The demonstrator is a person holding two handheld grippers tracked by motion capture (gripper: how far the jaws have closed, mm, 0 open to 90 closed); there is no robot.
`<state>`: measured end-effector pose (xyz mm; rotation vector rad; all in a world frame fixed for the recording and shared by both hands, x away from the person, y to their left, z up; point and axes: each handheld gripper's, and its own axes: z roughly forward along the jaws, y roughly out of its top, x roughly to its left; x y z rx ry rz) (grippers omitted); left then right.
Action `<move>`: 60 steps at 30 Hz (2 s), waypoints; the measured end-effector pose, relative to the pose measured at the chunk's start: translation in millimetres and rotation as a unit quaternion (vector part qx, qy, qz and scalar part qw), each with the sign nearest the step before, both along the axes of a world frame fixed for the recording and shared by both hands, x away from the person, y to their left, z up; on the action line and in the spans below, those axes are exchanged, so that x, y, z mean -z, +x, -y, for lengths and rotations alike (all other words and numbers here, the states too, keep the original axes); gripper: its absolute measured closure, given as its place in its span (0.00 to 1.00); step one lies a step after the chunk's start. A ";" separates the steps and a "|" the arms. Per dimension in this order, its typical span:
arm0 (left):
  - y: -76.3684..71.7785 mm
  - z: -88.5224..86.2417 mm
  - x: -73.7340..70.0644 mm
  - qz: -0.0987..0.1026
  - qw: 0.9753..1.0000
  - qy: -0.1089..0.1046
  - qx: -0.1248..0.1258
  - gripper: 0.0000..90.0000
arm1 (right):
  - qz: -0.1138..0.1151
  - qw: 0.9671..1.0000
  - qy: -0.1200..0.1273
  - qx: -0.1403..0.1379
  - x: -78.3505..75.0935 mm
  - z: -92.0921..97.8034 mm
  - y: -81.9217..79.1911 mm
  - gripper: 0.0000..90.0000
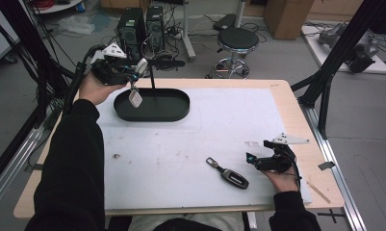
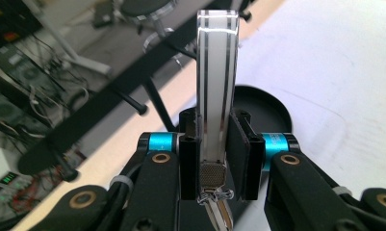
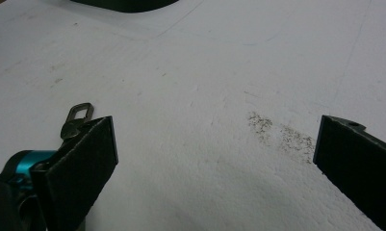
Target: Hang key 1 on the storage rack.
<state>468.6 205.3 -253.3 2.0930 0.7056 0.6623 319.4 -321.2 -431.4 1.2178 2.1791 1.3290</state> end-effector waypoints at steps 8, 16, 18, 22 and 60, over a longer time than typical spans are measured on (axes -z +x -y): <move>0.1 -2.2 -7.2 0.051 0.998 -0.024 -0.014 0.84 | 0.001 1.000 0.002 0.000 0.0 -0.4 0.1 0.01; 7.5 2.7 -9.2 0.059 0.998 -0.012 -0.017 0.84 | -0.001 1.000 0.000 0.000 0.7 -0.2 0.4 0.01; 11.4 3.7 -11.3 0.057 0.998 -0.011 -0.022 0.84 | -0.001 1.000 0.001 -0.001 0.5 -0.3 0.0 0.01; 17.8 4.6 -13.7 0.056 0.998 -0.018 -0.026 0.84 | -0.003 1.000 0.001 0.002 0.6 0.6 -0.8 0.01; 60.5 12.4 -15.8 0.054 0.996 -0.044 -0.060 0.84 | -0.010 1.000 -0.004 0.017 3.6 7.7 -3.5 0.01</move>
